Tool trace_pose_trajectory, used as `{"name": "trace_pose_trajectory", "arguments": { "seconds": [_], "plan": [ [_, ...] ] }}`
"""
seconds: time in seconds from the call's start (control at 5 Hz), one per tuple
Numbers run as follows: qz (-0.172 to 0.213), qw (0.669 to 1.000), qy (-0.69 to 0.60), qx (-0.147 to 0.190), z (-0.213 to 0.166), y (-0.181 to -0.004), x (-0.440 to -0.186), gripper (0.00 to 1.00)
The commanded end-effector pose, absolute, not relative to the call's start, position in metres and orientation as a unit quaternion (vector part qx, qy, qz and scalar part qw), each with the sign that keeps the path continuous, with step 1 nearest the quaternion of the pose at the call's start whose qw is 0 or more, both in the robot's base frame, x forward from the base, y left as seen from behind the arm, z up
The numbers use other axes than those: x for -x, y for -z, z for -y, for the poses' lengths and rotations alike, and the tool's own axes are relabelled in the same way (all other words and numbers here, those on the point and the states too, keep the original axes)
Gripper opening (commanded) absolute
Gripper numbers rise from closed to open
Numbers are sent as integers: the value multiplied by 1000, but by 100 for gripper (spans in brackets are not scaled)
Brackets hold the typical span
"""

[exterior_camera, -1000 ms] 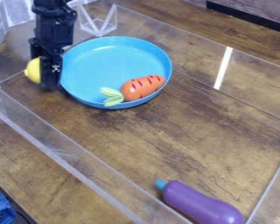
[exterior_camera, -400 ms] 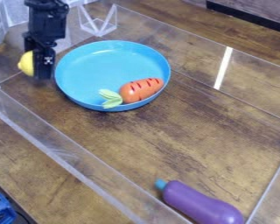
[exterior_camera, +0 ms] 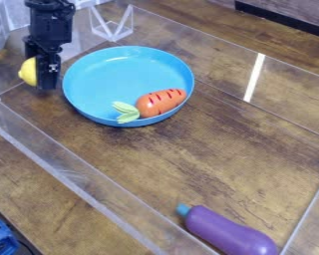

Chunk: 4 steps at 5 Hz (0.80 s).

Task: Put the lemon on the blue tray

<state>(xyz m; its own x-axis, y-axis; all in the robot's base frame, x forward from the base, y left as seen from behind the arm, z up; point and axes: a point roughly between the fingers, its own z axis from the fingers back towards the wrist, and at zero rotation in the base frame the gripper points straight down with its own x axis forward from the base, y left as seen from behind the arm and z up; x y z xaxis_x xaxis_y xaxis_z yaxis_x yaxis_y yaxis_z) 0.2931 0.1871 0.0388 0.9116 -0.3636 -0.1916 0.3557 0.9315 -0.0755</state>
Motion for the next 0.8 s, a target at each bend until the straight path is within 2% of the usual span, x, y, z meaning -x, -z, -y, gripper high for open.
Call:
{"name": "trace_pose_trajectory", "arguments": {
  "seconds": [0.0, 0.6],
  "plan": [
    [-64, 983, 171, -5, -197, -73, -300, 0],
    [-62, 985, 159, 3, -199, -86, -296, 0]
  ]
}}
